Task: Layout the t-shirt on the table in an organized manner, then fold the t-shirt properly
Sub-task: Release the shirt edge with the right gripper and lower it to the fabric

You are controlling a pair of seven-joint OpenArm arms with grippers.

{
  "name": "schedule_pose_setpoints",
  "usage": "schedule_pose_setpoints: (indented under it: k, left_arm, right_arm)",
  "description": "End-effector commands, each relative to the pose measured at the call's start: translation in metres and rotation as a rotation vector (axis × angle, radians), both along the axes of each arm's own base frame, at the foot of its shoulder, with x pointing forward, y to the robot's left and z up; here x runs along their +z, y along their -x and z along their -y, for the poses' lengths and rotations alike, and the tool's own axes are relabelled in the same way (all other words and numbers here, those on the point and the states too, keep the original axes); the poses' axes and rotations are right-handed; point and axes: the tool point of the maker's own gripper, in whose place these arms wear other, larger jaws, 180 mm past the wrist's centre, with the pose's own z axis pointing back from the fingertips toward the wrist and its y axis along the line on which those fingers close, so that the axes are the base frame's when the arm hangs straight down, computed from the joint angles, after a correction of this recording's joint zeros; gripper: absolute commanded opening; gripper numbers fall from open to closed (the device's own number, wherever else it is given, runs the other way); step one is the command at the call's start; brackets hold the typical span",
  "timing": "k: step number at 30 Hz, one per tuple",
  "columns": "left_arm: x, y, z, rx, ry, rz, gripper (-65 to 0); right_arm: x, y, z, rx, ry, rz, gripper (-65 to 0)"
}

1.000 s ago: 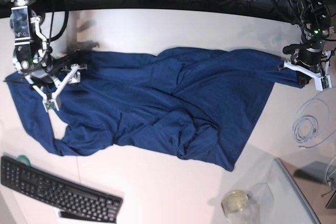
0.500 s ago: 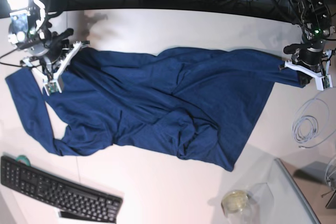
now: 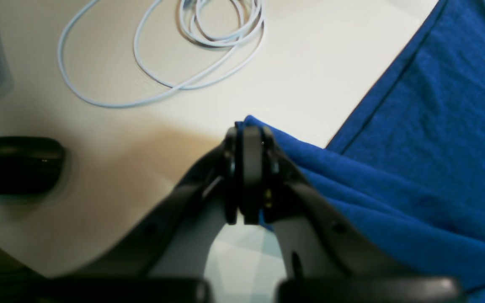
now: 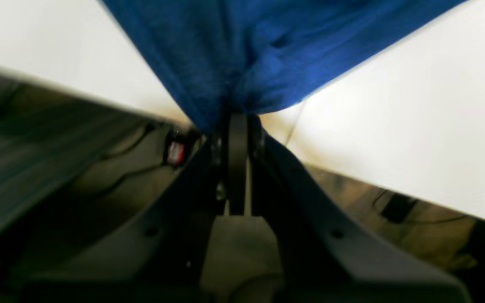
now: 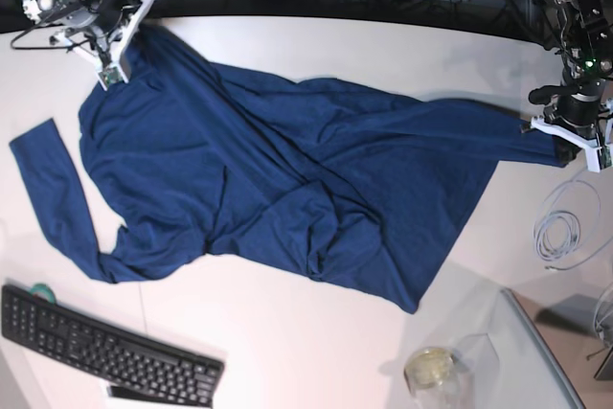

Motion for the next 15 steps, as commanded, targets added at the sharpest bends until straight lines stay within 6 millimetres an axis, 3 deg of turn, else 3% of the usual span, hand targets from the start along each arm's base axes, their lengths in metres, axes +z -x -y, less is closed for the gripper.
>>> schedule_pose_setpoints:
  k: [1, 5, 9, 11, 13, 15]
  left_arm:
    - [0.018, -0.008, -0.007, -0.006, -0.035, 0.047, -65.0]
    - [0.016, -0.006, -0.007, -0.006, -0.035, 0.041, -65.0]
    - [0.016, -0.005, -0.007, -0.006, -0.035, 0.04, -65.0]
    - [0.016, -0.005, -0.007, -0.006, -0.035, 0.04, -65.0]
    - [0.017, -0.007, -0.007, -0.006, -0.035, 0.043, -65.0]
    - [0.017, -0.008, -0.007, -0.006, -0.035, 0.046, -65.0]
  right_arm:
    - [-0.001, -0.008, 0.014, -0.028, 0.028, 0.017, -65.0]
    - [-0.008, -0.005, 0.042, -0.151, 0.051, -0.003, -62.3]
    - [0.007, -0.004, 0.044, -0.158, 0.071, -0.01, -44.3]
    - [0.03, -0.013, 0.04, -0.163, 0.074, 0.047, -37.8]
    - [0.052, -0.029, 0.039, -0.177, 0.077, 0.126, -37.2]
    - [0.066, -0.06, 0.042, -0.183, 0.078, 0.209, -37.2]
